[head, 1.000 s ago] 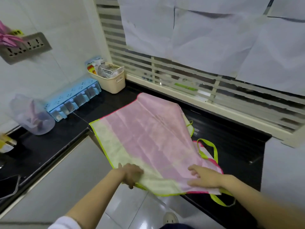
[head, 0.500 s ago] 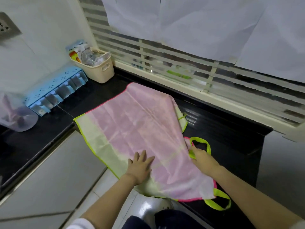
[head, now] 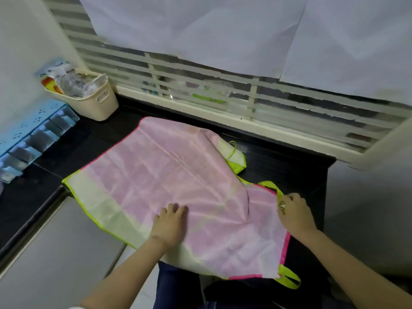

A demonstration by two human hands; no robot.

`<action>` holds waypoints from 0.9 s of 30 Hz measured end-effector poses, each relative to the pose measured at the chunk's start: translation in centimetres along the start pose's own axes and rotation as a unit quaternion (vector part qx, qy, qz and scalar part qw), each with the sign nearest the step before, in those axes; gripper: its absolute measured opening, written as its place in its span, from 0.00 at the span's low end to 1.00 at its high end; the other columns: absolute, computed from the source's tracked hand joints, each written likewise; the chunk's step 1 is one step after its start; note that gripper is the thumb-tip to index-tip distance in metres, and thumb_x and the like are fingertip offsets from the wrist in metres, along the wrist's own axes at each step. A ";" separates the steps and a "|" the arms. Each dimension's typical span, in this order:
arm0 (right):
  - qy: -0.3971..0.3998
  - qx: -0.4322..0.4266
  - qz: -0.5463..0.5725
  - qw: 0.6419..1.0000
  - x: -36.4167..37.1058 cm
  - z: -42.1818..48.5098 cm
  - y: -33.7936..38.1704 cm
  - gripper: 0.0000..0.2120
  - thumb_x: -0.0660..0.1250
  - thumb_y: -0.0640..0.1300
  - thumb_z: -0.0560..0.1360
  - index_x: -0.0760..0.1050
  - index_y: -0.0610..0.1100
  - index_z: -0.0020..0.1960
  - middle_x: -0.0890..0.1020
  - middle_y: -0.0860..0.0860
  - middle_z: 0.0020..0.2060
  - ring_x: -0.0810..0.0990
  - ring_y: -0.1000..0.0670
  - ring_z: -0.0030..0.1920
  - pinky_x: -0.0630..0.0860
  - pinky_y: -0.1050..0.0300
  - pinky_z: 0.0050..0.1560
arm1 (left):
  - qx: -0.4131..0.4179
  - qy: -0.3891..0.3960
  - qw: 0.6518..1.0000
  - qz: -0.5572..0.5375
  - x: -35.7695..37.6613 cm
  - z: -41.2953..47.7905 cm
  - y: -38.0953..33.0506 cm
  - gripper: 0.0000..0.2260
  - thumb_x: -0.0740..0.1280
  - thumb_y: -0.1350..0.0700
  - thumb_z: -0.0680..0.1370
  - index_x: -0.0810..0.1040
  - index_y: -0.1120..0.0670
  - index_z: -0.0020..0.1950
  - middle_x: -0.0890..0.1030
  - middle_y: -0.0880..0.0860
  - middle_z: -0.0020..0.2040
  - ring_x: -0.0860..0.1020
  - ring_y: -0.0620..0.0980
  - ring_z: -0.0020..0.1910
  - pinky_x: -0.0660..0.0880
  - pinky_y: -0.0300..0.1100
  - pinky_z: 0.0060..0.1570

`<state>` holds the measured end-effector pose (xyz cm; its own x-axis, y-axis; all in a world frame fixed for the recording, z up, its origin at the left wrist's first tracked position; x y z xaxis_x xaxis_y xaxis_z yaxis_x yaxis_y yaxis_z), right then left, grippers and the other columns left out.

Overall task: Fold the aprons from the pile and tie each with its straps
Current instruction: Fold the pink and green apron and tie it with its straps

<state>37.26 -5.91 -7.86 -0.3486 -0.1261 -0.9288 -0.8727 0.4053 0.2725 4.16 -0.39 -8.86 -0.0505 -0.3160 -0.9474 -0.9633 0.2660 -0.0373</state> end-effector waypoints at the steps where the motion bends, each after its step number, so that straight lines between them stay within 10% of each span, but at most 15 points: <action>1: -0.022 -0.017 0.000 1.000 0.0 0.3 0.4 0.13 0.69 0.35 0.71 0.76 0.36 0.55 0.74 0.38 0.54 0.75 0.36 0.52 0.74 0.44 0.50 | 0.006 -0.002 1.000 0.004 -0.5 0.7 -0.1 0.17 0.57 0.53 0.80 0.64 0.50 0.69 0.68 0.55 0.62 0.71 0.58 0.58 0.68 0.48 0.52; 7: -0.016 -0.149 0.097 0.984 0.0 3.5 6.8 0.21 0.60 0.29 0.73 0.70 0.37 0.65 0.71 0.43 0.63 0.70 0.44 0.64 0.66 0.54 0.64 | 0.097 -0.029 0.994 -0.034 -3.7 6.1 -2.6 0.23 0.56 0.56 0.79 0.57 0.50 0.74 0.59 0.55 0.71 0.64 0.56 0.67 0.65 0.46 0.59; 15: 0.108 -0.020 0.033 0.993 2.8 7.4 9.4 0.17 0.59 0.47 0.80 0.66 0.41 0.66 0.73 0.43 0.61 0.70 0.42 0.63 0.67 0.51 0.60 | 0.135 0.100 0.986 -0.002 -1.7 9.4 -3.9 0.27 0.55 0.51 0.81 0.47 0.49 0.77 0.44 0.55 0.78 0.49 0.59 0.75 0.57 0.57 0.67; 19: 0.157 -0.039 -0.030 0.986 3.1 7.8 8.8 0.15 0.59 0.49 0.80 0.74 0.40 0.59 0.72 0.42 0.60 0.73 0.41 0.60 0.69 0.53 0.57 | 0.134 0.080 0.985 0.072 -1.0 9.5 -3.4 0.24 0.52 0.51 0.81 0.54 0.52 0.77 0.52 0.58 0.77 0.57 0.60 0.73 0.62 0.57 0.62; 23: 0.123 -0.029 0.064 0.990 1.5 7.7 7.5 0.13 0.57 0.46 0.81 0.71 0.35 0.53 0.71 0.41 0.52 0.75 0.38 0.54 0.69 0.52 0.49 | 0.151 0.044 0.985 0.074 -1.0 10.3 -3.7 0.20 0.59 0.51 0.67 0.72 0.51 0.58 0.76 0.57 0.55 0.74 0.58 0.48 0.74 0.52 0.32; 27: -0.028 0.045 0.152 0.987 -1.9 7.7 3.7 0.08 0.56 0.41 0.81 0.64 0.39 0.44 0.76 0.38 0.40 0.77 0.37 0.44 0.67 0.51 0.40 | 0.135 0.031 0.990 0.037 -2.1 10.4 -4.5 0.28 0.68 0.54 0.70 0.67 0.53 0.69 0.72 0.56 0.63 0.74 0.58 0.56 0.74 0.53 0.46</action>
<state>37.32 2.84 -6.97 -0.5676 0.0619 -0.8209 -0.6961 0.4963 0.5187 11.29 8.54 -9.96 -0.1422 -0.3394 -0.9298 -0.8510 0.5218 -0.0603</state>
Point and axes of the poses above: each hand's wrist, its own z-axis towards the middle knuckle, its own x-axis out of the palm, y = z × x, the point moved 3 cm from there along z, towards the middle knuckle
